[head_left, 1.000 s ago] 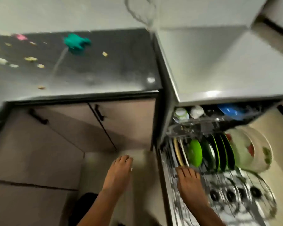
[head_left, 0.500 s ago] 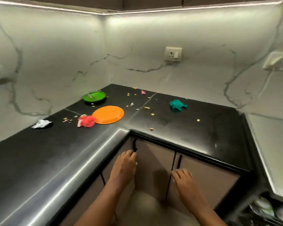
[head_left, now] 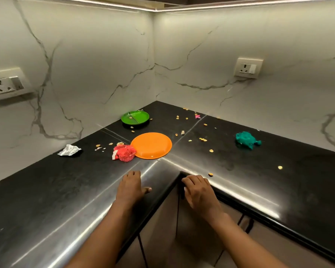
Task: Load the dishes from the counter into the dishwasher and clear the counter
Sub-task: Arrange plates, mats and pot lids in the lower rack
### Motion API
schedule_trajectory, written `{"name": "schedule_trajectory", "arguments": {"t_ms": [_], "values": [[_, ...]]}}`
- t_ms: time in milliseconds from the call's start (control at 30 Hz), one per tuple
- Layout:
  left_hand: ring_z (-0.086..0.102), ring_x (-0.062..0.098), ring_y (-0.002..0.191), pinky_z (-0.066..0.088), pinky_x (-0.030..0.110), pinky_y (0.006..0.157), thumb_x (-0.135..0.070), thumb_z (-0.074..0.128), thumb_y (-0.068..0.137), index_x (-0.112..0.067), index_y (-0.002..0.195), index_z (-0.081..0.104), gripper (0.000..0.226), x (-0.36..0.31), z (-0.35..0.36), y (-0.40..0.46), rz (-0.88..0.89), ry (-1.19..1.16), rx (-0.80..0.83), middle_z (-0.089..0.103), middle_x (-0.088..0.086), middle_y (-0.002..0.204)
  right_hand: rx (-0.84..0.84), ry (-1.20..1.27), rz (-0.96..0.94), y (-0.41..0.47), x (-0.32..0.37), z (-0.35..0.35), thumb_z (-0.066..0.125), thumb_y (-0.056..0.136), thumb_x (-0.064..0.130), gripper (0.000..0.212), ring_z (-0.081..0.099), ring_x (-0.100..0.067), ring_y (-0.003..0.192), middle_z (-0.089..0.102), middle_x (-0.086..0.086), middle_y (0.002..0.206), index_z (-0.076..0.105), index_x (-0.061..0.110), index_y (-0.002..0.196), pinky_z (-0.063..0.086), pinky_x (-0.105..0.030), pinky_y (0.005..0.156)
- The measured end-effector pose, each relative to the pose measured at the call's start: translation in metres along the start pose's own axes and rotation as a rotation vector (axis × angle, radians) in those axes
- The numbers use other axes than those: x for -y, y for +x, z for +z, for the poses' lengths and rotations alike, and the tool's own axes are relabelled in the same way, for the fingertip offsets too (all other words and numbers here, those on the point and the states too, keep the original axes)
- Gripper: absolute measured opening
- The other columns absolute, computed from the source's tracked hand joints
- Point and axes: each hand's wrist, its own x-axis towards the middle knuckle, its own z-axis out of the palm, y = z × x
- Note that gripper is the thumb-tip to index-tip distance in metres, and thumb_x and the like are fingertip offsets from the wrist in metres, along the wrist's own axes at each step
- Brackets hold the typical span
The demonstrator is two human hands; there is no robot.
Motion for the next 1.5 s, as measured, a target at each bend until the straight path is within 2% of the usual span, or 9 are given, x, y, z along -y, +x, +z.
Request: {"name": "schedule_trajectory", "arguments": {"t_ms": [300,400,500,667,933,1133,1267,1400,1500], "values": [[0.048,0.028,0.117,0.044,0.037,0.094,-0.073,0.077,0.053,-0.009,0.123,0.051,0.098,0.017,0.020,0.129,-0.208,-0.033,0.186,0.051,0.012,0.129,0.083,0.114,-0.094,0.124,-0.043,0.068,0.060,0.084,0.022,0.026,0.059,-0.023,0.095,0.064,-0.003,0.105,0.063,0.017,0.109,0.049,-0.034,0.082],[0.025,0.034,0.141,0.029,0.044,0.113,-0.070,0.081,0.047,-0.004,0.149,0.020,0.136,0.024,0.021,0.159,-0.242,-0.045,0.251,0.021,0.018,0.156,0.116,0.142,-0.068,0.165,-0.063,0.085,0.061,0.082,0.021,0.028,0.060,-0.024,0.091,0.065,-0.004,0.103,0.063,0.016,0.109,0.050,-0.036,0.078],[-0.010,0.037,0.147,0.009,0.052,0.117,-0.066,0.084,0.047,-0.007,0.152,-0.013,0.155,0.030,0.021,0.179,-0.258,-0.040,0.358,-0.018,0.015,0.159,0.135,0.216,0.021,0.208,-0.085,0.111,0.057,0.082,0.022,0.031,0.064,-0.031,0.090,0.067,-0.009,0.101,0.066,0.010,0.108,0.052,-0.039,0.076],[-0.018,0.041,0.144,0.006,0.060,0.117,-0.057,0.088,0.050,-0.006,0.150,-0.018,0.155,0.024,0.028,0.188,-0.325,-0.012,0.447,-0.029,0.016,0.156,0.292,0.296,0.234,0.275,-0.109,0.148,0.055,0.094,0.018,0.034,0.052,-0.037,0.114,0.059,-0.019,0.122,0.057,0.004,0.125,0.039,-0.040,0.094],[-0.027,0.040,0.141,-0.002,0.061,0.113,-0.051,0.089,0.054,-0.007,0.149,-0.022,0.153,0.022,0.026,0.189,-0.348,-0.035,0.507,-0.034,0.015,0.153,0.419,0.108,0.501,0.344,-0.103,0.191,0.050,0.097,0.037,0.045,0.040,-0.037,0.124,0.048,-0.021,0.132,0.055,0.003,0.126,0.038,-0.047,0.098],[-0.031,0.039,0.139,-0.006,0.059,0.113,-0.049,0.090,0.054,-0.009,0.149,-0.024,0.153,0.022,0.024,0.187,-0.357,-0.077,0.506,-0.033,0.013,0.154,0.536,0.178,0.726,0.366,-0.090,0.194,0.056,0.091,0.051,0.066,0.037,-0.042,0.127,0.040,-0.026,0.139,0.043,0.003,0.134,0.034,-0.050,0.102],[-0.030,0.039,0.140,-0.005,0.059,0.113,-0.045,0.091,0.054,-0.006,0.148,-0.025,0.154,0.019,0.023,0.190,-0.380,-0.066,0.529,-0.032,0.014,0.154,0.642,0.497,0.712,0.377,-0.116,0.190,0.067,0.082,0.057,0.061,0.055,-0.036,0.106,0.057,-0.022,0.125,0.056,0.004,0.112,0.047,-0.044,0.089],[-0.027,0.041,0.141,-0.002,0.062,0.113,-0.045,0.092,0.052,-0.005,0.148,-0.024,0.156,0.017,0.022,0.193,-0.392,-0.060,0.526,-0.030,0.016,0.155,0.739,0.849,0.733,0.379,-0.116,0.159,0.083,0.073,0.041,0.074,0.056,-0.036,0.109,0.052,-0.011,0.122,0.044,0.010,0.128,0.051,-0.056,0.090],[-0.025,0.041,0.142,0.001,0.061,0.115,-0.048,0.091,0.053,-0.004,0.149,-0.021,0.154,0.017,0.022,0.190,-0.376,-0.029,0.510,-0.028,0.017,0.156,0.668,1.034,0.780,0.371,-0.111,0.133,0.081,0.077,0.024,0.053,0.062,-0.036,0.099,0.061,-0.017,0.117,0.052,0.009,0.120,0.053,-0.057,0.086]]}}
